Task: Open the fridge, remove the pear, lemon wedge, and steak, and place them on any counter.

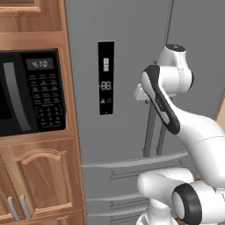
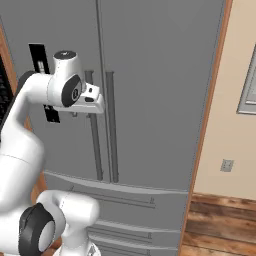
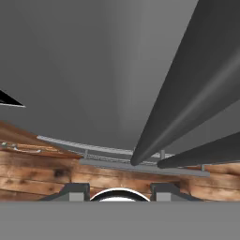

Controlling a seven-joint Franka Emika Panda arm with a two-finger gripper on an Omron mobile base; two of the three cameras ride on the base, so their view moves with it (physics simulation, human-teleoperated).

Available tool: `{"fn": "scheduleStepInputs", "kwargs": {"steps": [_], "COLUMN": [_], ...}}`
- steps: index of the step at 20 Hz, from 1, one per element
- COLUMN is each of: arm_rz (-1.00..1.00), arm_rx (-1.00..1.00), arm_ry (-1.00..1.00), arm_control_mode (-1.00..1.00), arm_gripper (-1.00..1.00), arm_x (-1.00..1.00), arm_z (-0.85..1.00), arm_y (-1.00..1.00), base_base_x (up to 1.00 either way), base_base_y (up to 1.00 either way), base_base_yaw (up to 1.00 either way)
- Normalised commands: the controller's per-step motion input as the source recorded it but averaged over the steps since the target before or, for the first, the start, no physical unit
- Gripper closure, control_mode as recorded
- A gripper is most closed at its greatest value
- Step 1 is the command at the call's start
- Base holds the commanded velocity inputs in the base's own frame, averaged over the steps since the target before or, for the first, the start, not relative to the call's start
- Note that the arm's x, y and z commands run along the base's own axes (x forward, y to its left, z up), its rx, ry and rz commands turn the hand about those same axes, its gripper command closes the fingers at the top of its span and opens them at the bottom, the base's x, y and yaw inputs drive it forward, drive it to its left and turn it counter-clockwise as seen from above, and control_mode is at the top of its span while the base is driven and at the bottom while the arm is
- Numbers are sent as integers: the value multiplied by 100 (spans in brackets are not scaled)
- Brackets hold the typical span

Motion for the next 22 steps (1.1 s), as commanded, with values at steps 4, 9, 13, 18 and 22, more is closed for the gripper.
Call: {"fn": "scheduleStepInputs", "kwargs": {"steps": [4, 9, 13, 18, 22], "arm_rz": [0, 0, 0, 0, 0], "arm_rx": [0, 0, 0, 0, 3], "arm_ry": [0, 0, 0, 0, -12], "arm_control_mode": [100, 100, 100, 100, -100], "arm_gripper": [-100, -100, -100, -100, -100], "arm_x": [0, 0, 0, 0, 18], "arm_z": [0, 0, 0, 0, -11], "arm_y": [0, 0, 0, 0, -8], "base_base_x": [-13, -72, -87, -57, -2], "base_base_y": [0, 0, -3, -5, 0], "base_base_yaw": [0, 0, -2, -3, 0]}}
